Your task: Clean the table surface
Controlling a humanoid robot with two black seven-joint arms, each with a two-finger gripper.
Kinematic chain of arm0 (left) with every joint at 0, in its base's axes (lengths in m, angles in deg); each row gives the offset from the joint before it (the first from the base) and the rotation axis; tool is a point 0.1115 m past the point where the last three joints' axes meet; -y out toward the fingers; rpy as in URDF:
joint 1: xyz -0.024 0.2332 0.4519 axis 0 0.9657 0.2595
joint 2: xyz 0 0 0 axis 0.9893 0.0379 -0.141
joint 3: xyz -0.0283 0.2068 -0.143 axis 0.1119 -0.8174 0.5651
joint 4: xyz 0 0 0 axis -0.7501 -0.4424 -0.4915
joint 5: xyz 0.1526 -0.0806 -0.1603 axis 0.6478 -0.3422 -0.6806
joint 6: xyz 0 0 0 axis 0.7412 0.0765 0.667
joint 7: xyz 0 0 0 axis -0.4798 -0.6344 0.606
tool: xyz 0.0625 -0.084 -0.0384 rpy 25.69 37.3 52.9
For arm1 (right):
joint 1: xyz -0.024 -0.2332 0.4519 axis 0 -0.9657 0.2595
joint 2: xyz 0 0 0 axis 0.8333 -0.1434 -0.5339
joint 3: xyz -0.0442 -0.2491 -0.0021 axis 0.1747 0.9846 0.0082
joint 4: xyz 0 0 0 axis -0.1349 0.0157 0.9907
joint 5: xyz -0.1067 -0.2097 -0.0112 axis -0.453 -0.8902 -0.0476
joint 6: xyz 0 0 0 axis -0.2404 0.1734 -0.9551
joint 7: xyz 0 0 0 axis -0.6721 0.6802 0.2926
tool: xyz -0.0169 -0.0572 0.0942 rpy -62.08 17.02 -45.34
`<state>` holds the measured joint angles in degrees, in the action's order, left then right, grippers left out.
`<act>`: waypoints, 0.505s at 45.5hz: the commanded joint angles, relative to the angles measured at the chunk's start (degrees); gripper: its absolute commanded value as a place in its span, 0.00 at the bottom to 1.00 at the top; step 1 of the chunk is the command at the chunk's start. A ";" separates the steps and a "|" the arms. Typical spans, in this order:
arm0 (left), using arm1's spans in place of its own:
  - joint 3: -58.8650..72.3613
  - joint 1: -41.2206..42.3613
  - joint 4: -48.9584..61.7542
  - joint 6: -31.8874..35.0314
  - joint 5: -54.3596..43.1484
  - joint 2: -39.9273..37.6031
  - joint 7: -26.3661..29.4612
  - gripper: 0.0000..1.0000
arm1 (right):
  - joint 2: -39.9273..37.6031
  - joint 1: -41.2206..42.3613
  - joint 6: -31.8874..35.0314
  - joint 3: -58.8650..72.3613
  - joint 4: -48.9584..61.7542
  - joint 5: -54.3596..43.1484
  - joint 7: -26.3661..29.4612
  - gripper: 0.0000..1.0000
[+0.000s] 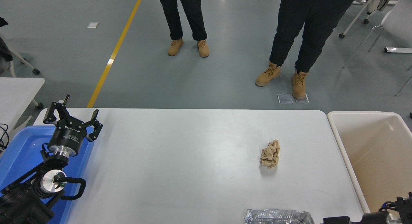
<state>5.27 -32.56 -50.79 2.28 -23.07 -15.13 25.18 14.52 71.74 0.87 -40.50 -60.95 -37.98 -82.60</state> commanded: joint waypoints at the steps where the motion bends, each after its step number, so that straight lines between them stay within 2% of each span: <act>1: 0.00 0.00 0.00 0.00 0.01 0.00 0.00 0.99 | 2.74 -1.62 -1.65 -0.12 2.42 -0.07 -0.04 0.99; 23: 0.00 0.00 0.00 0.00 -0.08 0.00 0.00 0.99 | 4.58 -5.13 -5.95 -0.12 4.26 -0.78 -0.04 0.99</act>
<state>5.27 -32.57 -50.79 2.28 -23.11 -15.13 25.19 17.87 68.24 -2.75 -40.55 -57.47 -38.49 -82.64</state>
